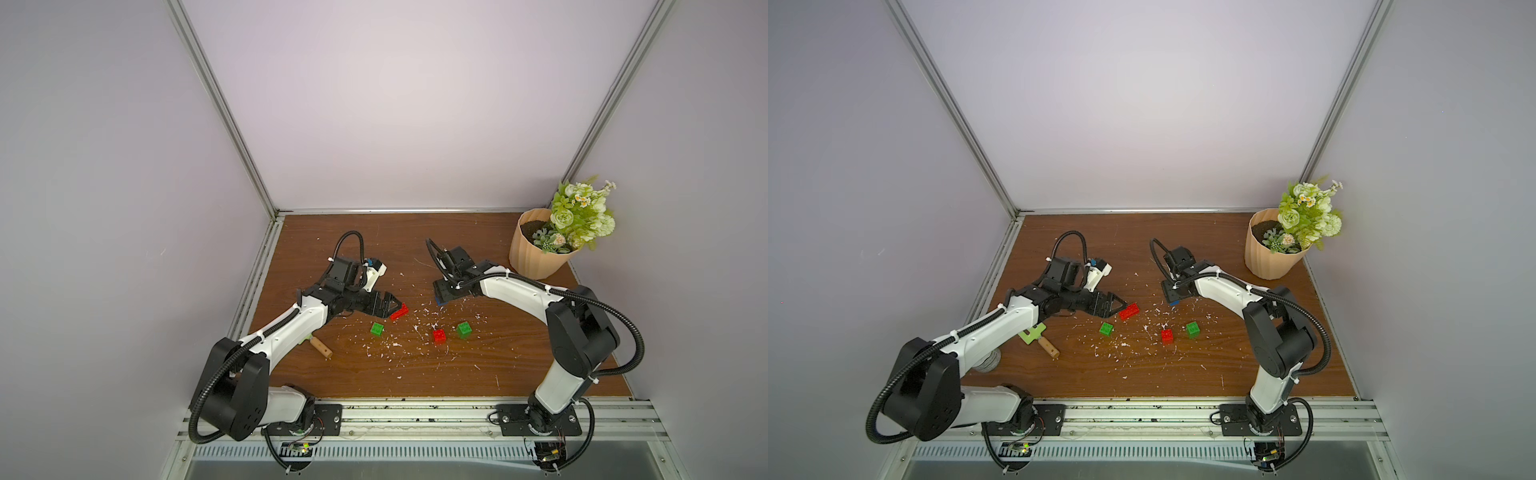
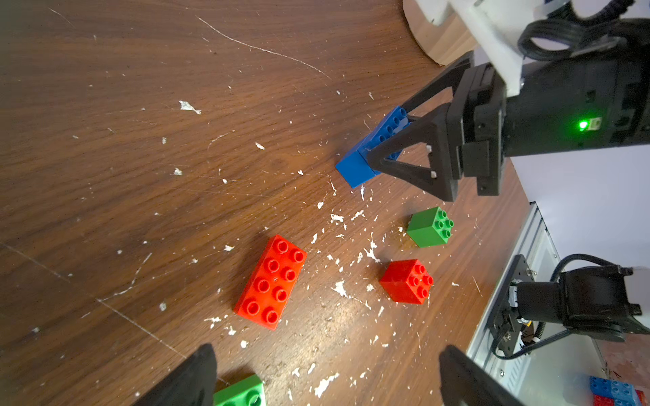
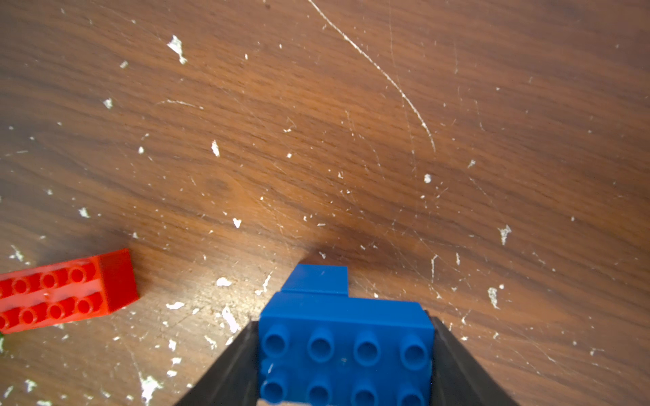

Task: Assemble a giraffe with lego
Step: Assemble the lego brick with the lego brick, then pick up the lego brick from the center of the board.

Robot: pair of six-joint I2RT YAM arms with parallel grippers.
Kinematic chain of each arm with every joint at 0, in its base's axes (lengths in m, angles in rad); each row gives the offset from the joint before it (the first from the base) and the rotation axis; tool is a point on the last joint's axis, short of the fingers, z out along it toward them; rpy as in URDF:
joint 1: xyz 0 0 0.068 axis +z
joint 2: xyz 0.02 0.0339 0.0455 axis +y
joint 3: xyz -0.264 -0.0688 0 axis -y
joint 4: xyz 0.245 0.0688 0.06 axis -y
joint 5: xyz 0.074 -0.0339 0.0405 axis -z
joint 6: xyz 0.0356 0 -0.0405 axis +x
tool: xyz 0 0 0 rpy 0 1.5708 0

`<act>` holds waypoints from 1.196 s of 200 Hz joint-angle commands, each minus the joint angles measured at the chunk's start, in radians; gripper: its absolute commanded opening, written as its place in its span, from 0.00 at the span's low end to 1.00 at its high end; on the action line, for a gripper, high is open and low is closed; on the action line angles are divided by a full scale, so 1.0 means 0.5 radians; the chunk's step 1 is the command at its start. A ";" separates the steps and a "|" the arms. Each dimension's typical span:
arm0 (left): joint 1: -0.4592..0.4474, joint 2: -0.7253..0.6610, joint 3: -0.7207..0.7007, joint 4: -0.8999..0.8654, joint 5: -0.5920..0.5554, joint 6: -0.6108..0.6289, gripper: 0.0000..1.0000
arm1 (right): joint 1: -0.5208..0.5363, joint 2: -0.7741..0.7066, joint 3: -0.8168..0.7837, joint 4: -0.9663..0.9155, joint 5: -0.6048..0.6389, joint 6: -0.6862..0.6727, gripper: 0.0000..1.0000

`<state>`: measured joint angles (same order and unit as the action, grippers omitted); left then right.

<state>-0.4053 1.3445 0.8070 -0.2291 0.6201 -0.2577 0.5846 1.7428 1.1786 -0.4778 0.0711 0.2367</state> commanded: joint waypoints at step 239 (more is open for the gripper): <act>-0.018 -0.001 0.076 -0.027 0.005 0.017 0.99 | -0.075 -0.014 -0.084 -0.162 -0.066 -0.031 0.56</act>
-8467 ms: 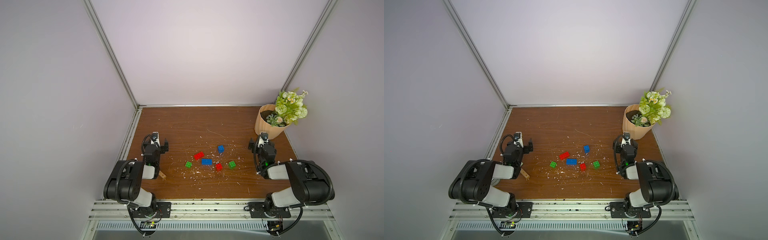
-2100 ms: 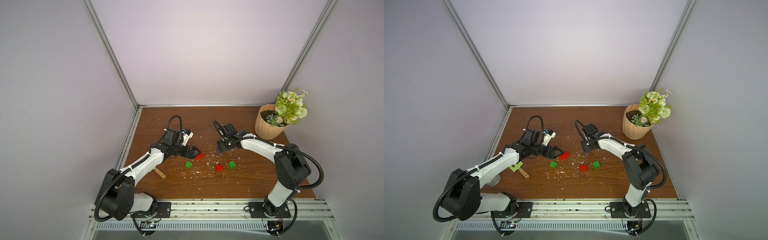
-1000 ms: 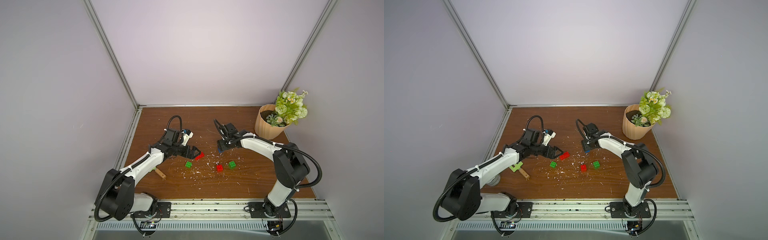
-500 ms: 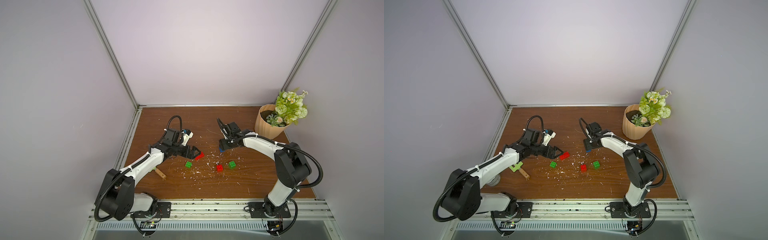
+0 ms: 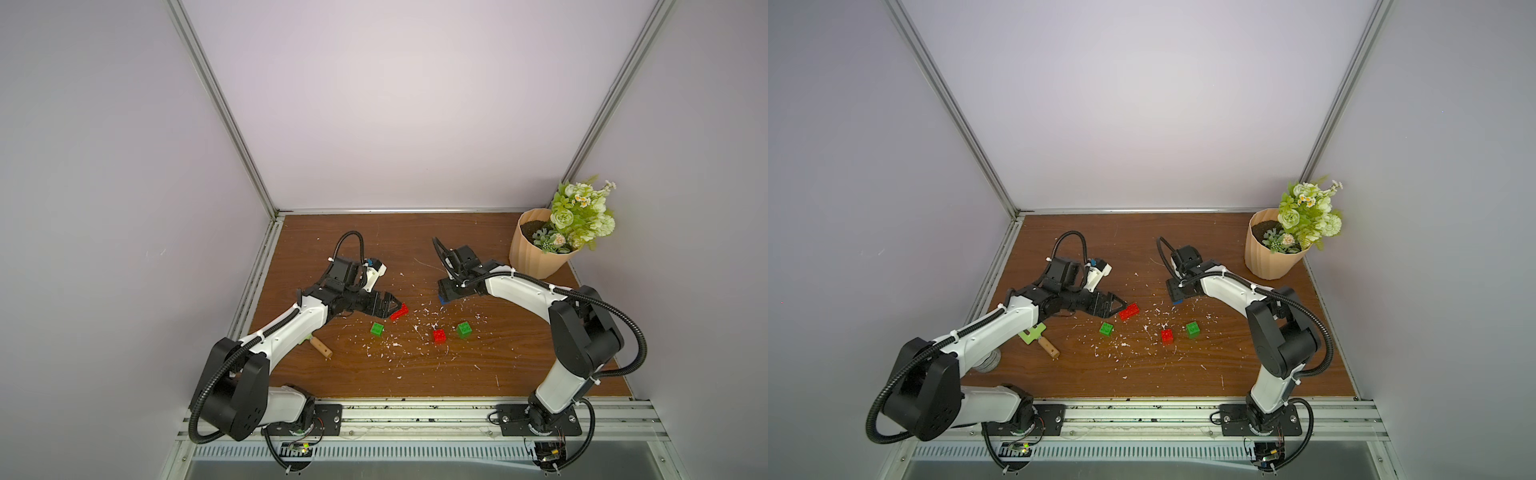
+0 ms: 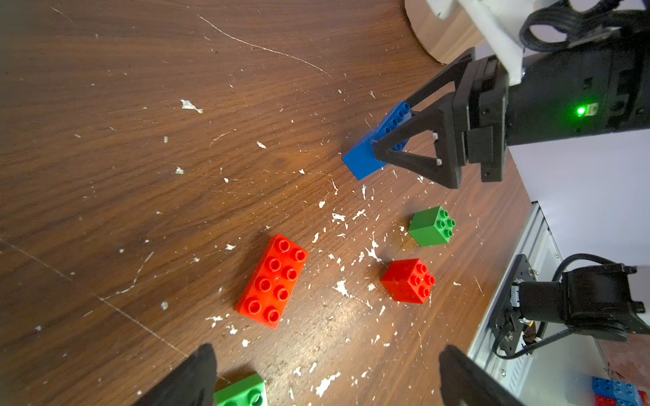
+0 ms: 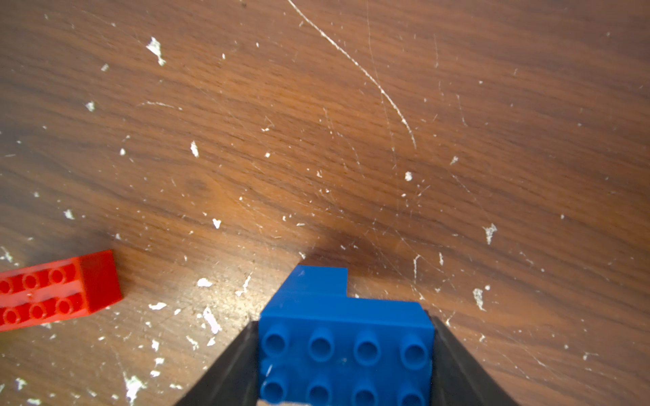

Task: Assemble a giraffe with lego
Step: Pick up the lego brick from the center of the board, then assemble the lego brick with the lego brick.

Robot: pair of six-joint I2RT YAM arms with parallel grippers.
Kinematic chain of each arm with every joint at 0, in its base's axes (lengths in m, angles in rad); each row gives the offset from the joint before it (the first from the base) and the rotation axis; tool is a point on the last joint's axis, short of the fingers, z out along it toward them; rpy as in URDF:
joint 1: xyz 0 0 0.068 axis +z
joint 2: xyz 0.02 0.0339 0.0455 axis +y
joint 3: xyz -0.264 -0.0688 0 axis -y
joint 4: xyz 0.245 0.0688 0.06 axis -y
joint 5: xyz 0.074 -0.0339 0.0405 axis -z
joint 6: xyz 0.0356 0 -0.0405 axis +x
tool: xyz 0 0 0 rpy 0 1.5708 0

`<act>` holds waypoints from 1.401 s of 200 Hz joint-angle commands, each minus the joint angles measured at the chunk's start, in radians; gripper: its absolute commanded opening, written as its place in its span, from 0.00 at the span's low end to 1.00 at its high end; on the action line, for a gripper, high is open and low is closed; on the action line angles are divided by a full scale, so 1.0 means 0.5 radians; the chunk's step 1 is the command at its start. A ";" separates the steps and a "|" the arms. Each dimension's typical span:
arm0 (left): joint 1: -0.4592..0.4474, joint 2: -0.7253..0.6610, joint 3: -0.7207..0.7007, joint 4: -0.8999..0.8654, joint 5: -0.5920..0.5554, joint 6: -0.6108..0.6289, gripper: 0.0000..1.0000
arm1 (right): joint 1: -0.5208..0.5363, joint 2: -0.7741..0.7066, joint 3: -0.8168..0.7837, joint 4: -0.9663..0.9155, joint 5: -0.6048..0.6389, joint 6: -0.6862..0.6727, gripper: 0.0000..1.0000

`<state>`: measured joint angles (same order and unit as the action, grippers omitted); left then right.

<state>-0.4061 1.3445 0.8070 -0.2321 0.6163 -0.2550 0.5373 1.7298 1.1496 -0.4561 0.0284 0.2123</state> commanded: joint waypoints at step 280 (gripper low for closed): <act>0.164 -0.008 0.096 0.008 0.081 -0.062 0.99 | 1.035 -0.605 -0.267 -0.267 0.222 1.236 0.54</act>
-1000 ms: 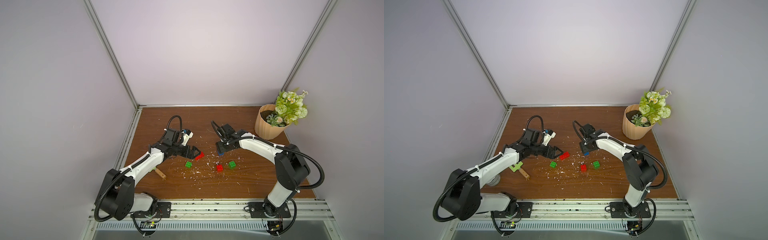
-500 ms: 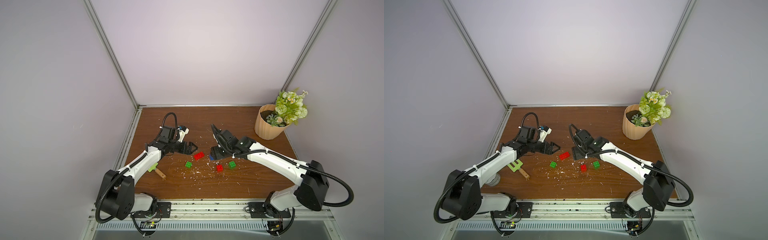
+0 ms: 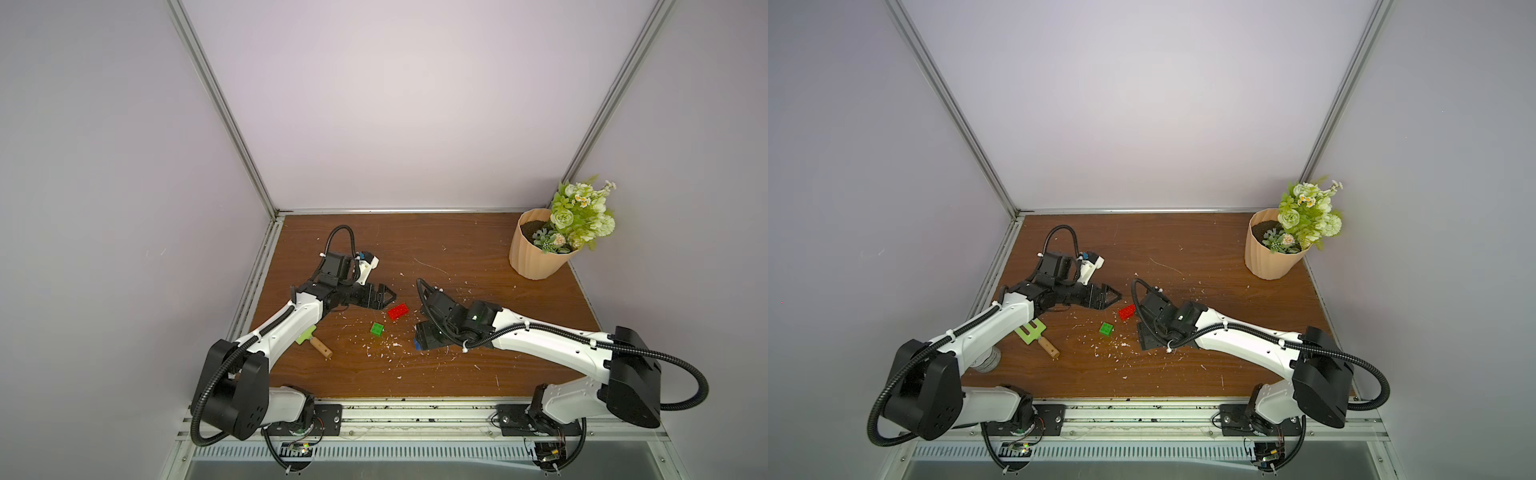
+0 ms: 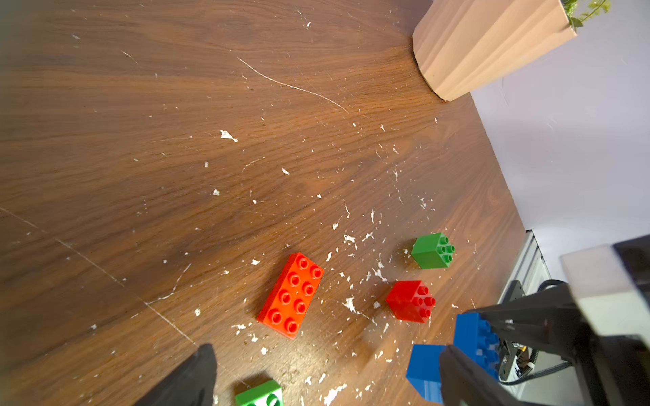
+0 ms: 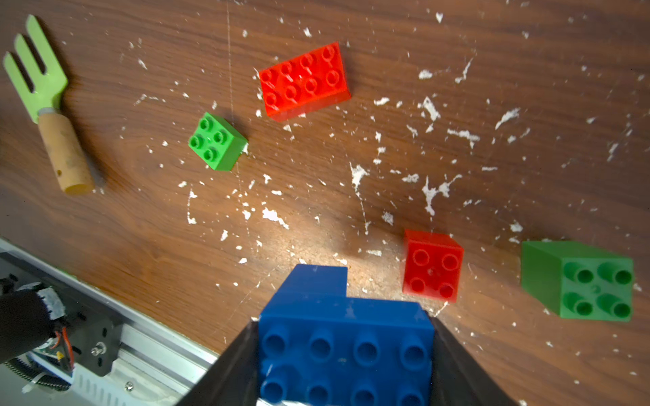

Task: Assemble a giraffe with lego
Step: Assemble the lego brick with the lego brick.

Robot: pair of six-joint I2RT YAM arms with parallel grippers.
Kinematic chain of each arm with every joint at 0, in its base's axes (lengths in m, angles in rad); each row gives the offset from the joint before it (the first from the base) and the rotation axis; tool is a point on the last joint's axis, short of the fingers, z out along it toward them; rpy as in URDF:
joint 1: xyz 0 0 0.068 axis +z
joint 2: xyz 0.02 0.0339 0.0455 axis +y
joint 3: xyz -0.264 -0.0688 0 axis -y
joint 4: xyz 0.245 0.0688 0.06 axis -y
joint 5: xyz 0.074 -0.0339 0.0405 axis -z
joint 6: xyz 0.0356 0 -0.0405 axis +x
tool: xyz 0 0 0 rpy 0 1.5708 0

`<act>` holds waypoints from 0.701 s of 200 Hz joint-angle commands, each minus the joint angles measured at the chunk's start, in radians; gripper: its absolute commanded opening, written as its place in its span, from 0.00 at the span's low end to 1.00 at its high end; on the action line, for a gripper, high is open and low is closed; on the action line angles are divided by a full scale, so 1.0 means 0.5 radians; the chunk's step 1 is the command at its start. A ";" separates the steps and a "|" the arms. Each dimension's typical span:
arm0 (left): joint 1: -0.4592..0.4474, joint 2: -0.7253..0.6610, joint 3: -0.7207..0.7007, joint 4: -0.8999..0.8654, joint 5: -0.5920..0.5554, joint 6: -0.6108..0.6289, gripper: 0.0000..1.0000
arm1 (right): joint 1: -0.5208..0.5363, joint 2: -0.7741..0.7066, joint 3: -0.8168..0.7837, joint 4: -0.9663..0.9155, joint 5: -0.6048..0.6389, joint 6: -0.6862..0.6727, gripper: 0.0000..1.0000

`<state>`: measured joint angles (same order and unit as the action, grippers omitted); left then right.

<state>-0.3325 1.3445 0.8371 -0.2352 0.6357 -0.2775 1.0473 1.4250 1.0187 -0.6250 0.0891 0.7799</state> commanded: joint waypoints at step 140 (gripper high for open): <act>0.017 -0.008 0.034 0.010 0.042 -0.012 0.99 | 0.013 0.216 0.011 0.082 0.199 0.042 0.52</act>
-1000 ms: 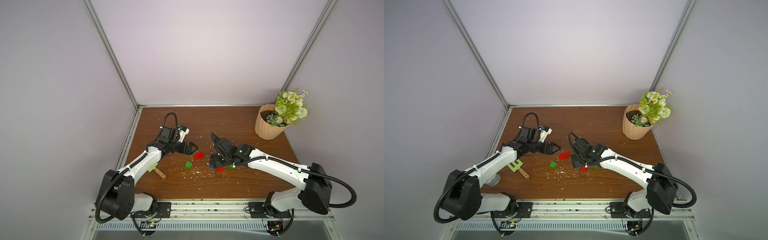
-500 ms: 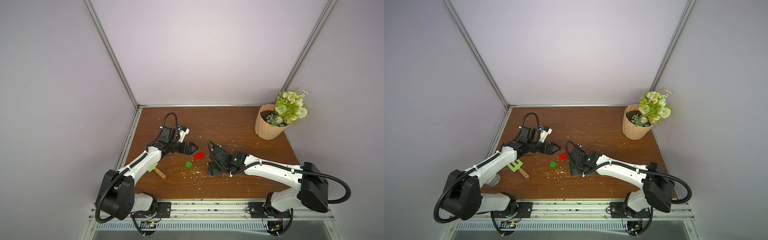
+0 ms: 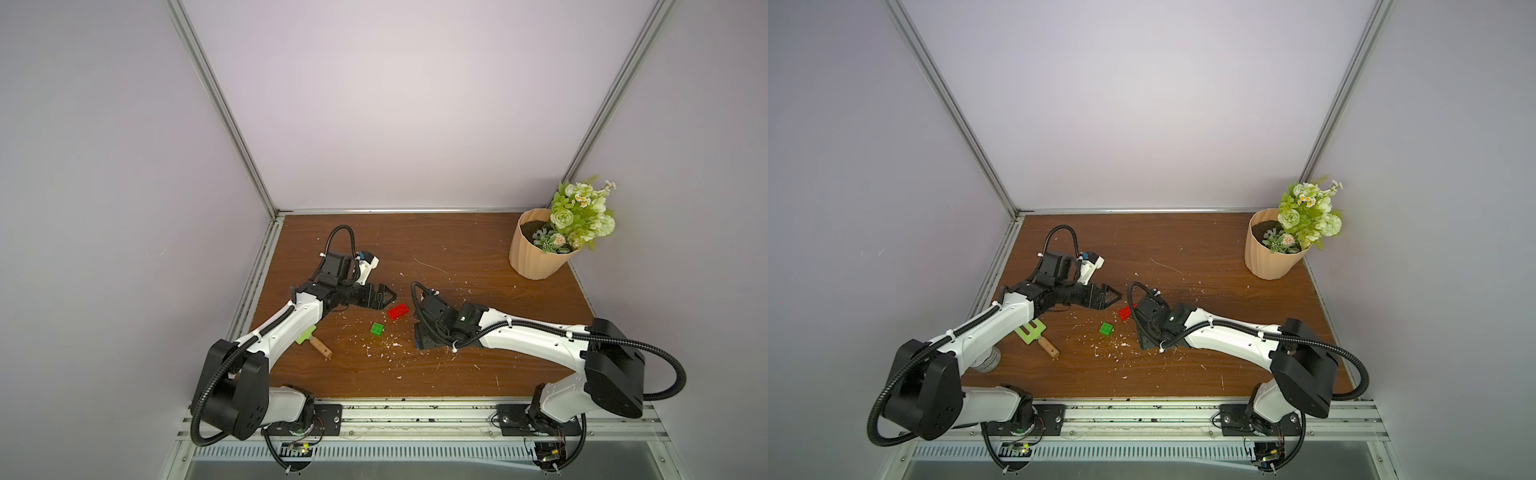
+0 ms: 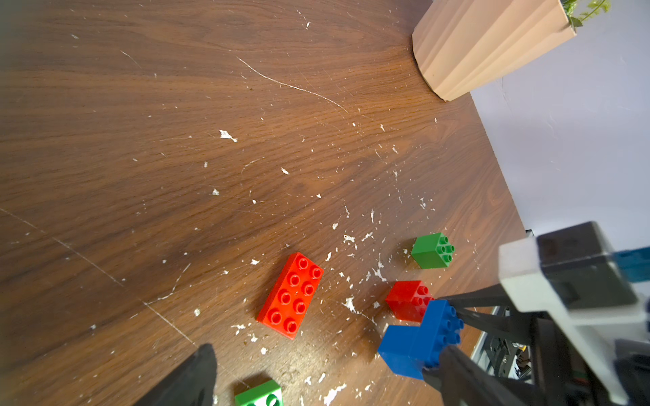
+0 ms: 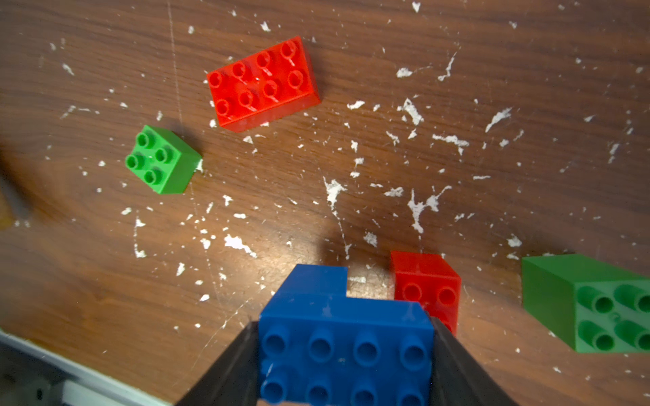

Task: Assemble a giraffe with lego
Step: Assemble the lego brick with the lego brick.

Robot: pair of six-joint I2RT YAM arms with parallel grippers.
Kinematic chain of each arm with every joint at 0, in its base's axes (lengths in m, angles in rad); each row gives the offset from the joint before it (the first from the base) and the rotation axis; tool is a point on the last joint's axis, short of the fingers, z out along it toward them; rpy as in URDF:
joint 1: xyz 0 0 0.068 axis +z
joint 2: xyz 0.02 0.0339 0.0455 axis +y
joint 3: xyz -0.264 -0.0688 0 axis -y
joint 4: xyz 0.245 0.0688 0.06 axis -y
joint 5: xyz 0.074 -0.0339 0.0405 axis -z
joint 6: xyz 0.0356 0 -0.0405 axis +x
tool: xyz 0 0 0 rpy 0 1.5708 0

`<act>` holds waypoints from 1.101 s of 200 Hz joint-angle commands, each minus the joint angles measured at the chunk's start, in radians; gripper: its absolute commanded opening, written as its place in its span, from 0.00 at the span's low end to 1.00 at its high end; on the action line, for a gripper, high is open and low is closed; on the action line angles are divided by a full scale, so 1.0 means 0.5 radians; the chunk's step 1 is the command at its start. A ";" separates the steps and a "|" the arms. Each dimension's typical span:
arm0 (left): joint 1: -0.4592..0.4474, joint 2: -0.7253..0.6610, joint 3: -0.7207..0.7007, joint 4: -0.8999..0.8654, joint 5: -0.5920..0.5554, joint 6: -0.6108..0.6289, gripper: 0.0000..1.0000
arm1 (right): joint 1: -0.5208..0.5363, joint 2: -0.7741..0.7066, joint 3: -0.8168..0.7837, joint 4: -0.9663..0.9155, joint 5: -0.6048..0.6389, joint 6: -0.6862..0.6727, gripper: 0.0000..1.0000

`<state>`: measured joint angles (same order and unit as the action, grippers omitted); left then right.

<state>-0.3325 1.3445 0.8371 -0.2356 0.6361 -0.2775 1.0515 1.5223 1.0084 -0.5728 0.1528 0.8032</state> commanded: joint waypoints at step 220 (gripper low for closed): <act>0.017 0.002 0.030 0.014 0.039 -0.009 0.99 | 0.000 0.058 -0.055 -0.003 0.110 -0.074 0.51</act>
<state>-0.3325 1.3445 0.8371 -0.2356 0.6365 -0.2775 1.0523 1.5547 1.0008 -0.5476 0.1856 0.7700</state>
